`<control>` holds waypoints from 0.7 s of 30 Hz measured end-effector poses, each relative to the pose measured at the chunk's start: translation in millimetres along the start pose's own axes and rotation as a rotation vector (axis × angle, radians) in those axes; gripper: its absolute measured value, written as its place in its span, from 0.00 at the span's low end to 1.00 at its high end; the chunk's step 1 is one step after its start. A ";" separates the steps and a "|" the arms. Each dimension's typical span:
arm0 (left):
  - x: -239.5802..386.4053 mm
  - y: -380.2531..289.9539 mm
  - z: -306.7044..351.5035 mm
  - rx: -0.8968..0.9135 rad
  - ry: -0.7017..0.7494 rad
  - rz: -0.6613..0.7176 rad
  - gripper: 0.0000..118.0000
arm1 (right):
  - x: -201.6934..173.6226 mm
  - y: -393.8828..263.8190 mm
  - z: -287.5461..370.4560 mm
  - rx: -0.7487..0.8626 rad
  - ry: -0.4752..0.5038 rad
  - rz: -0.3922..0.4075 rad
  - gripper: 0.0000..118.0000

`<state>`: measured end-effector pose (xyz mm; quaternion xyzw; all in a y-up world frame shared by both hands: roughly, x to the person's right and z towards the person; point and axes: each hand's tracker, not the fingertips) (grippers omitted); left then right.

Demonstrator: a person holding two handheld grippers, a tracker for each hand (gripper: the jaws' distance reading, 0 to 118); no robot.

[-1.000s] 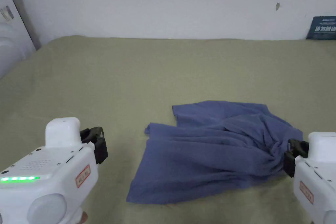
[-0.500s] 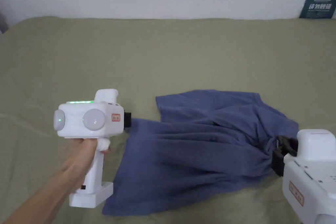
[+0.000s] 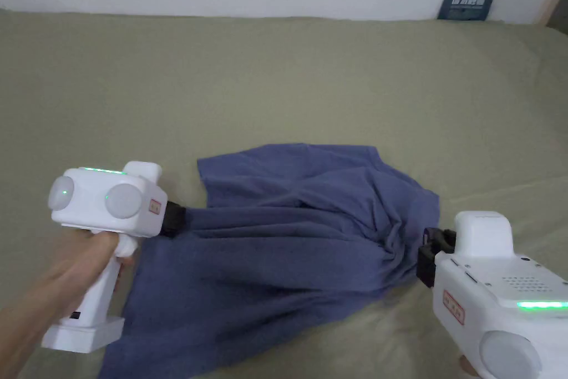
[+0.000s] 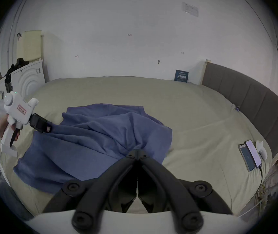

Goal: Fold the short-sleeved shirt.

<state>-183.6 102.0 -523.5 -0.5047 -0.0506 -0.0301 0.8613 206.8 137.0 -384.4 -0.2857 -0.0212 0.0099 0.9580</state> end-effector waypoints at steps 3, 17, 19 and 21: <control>2.1 1.8 3.7 0.014 -0.047 -0.011 0.05 | 18.3 10.4 -12.9 -0.018 -0.056 -0.013 0.00; -12.1 10.9 -17.2 0.009 -0.087 0.004 0.05 | 82.5 63.7 -182.9 -0.453 0.029 -0.176 0.89; -13.0 10.9 -19.1 0.010 -0.094 0.009 0.05 | 82.1 53.7 -196.0 -0.443 -0.023 -0.138 0.78; -15.7 11.2 -21.1 0.011 -0.103 0.019 0.05 | 73.8 48.5 -195.8 -0.476 -0.049 -0.101 0.66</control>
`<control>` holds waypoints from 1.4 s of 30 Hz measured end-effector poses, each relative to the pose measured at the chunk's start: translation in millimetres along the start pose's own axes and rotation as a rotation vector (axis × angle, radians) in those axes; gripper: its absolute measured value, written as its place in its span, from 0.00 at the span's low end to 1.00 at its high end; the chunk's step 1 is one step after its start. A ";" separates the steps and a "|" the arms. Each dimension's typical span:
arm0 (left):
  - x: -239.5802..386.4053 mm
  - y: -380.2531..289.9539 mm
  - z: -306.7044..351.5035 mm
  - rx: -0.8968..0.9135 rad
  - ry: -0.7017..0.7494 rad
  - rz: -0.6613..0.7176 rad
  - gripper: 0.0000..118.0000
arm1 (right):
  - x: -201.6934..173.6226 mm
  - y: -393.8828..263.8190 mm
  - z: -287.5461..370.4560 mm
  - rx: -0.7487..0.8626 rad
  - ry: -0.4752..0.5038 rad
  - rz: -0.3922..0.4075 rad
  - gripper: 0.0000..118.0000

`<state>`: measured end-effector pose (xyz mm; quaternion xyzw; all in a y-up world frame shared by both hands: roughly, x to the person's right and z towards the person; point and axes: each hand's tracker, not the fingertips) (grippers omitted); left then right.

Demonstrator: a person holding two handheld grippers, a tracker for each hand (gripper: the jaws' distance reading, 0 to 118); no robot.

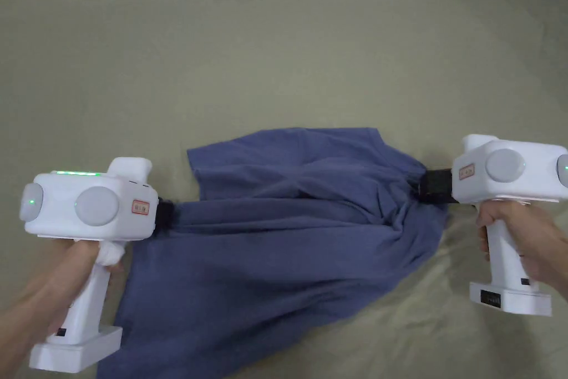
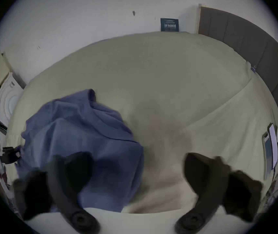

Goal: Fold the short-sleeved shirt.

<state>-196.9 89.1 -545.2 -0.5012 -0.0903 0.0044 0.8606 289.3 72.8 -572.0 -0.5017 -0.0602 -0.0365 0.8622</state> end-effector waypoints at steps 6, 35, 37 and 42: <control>-5.2 1.1 17.6 0.001 -0.006 0.089 0.05 | 1.5 -6.2 44.6 0.133 0.059 -0.052 0.05; -25.0 110.0 386.0 0.621 0.323 0.071 0.05 | -32.4 101.1 376.9 0.717 0.058 0.148 0.05; -25.8 132.8 379.0 0.626 0.338 0.076 0.05 | -39.2 124.0 373.3 0.726 0.033 0.148 0.05; -29.9 186.8 346.2 0.637 0.383 0.087 0.05 | -54.6 174.6 348.2 0.739 -0.002 0.140 0.05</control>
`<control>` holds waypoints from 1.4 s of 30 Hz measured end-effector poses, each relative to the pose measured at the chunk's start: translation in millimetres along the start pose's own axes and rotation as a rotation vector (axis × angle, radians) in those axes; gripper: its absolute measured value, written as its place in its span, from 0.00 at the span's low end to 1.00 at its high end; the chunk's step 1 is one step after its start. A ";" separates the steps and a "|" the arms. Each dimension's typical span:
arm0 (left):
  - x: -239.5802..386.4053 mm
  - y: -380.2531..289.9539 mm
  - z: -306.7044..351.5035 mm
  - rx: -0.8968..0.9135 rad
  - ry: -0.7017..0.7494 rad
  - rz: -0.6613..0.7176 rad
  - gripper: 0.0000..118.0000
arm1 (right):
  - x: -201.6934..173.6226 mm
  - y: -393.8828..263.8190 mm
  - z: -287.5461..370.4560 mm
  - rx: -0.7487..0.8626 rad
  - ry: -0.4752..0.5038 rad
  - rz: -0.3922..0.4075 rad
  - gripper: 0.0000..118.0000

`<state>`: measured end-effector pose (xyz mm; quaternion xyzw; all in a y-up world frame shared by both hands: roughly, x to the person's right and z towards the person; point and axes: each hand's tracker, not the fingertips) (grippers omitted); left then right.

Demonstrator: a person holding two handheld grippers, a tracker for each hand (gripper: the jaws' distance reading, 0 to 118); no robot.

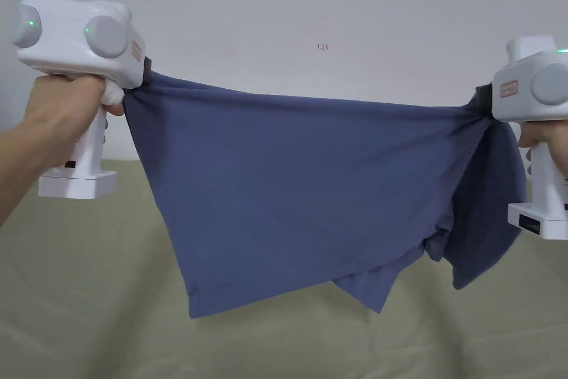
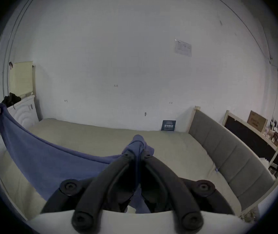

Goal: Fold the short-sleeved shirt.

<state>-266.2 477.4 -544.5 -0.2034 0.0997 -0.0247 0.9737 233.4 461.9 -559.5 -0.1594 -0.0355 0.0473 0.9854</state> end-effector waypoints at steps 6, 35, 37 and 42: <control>22.0 15.5 -66.6 0.034 0.059 -0.037 0.05 | -12.9 16.1 -77.0 0.003 -0.034 0.001 0.05; 31.3 -260.6 -131.6 -0.309 -0.043 -0.026 0.05 | -30.3 -283.3 -122.0 -0.351 0.017 -0.007 0.05; 24.3 -269.4 -101.5 -0.316 -0.065 -0.039 0.05 | -24.1 -289.5 -90.9 -0.358 0.036 -0.012 0.05; 11.1 -302.9 -25.4 -0.343 -0.101 -0.087 0.05 | -13.8 -318.3 -9.4 -0.381 0.058 0.020 0.05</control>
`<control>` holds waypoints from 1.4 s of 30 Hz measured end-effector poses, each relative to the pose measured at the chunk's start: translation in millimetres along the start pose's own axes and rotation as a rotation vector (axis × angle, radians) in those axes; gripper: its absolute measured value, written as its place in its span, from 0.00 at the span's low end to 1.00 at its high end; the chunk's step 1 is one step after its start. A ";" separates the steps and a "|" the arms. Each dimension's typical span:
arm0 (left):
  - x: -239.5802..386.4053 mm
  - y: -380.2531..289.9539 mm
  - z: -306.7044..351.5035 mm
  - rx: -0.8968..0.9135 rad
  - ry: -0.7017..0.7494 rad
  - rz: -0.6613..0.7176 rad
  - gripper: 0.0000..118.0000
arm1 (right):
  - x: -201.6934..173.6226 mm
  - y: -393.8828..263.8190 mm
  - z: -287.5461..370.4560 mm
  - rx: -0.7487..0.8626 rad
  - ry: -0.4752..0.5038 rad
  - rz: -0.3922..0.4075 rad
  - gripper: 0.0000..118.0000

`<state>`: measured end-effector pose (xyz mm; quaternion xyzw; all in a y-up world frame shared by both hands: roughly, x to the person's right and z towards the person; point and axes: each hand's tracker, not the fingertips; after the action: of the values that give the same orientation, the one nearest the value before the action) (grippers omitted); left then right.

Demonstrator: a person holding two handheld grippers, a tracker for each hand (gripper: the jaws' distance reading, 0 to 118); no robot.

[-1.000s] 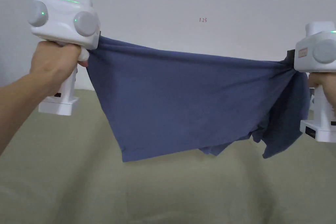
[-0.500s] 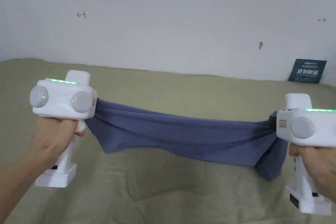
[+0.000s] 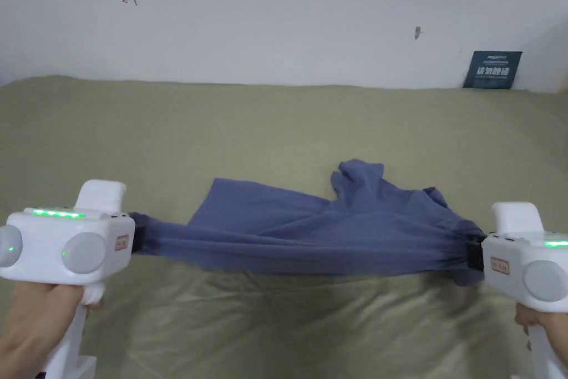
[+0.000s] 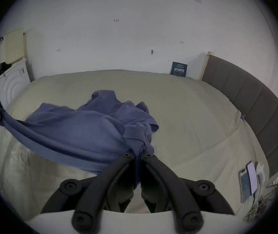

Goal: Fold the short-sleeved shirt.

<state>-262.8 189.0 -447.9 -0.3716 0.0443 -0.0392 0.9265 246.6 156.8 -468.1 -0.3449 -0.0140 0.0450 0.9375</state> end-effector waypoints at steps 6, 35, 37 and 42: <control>-2.7 -88.8 49.5 -0.069 -0.041 0.000 0.05 | 0.5 -92.8 54.1 -0.076 0.020 0.041 0.05; -47.1 -141.7 78.3 -0.149 -0.060 0.161 0.00 | -56.4 -125.4 122.3 -0.026 0.184 -0.031 0.01; -54.5 -142.0 70.0 -0.170 -0.075 0.188 0.00 | -68.4 -127.4 119.9 -0.009 0.179 0.002 0.01; -59.5 -130.4 46.9 -0.216 -0.172 0.289 0.00 | -88.2 -129.3 112.3 -0.042 0.213 0.028 0.01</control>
<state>-321.9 133.4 -320.7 -0.4608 0.0220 0.1309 0.8775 162.0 123.0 -298.4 -0.3676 0.0896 0.0209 0.9254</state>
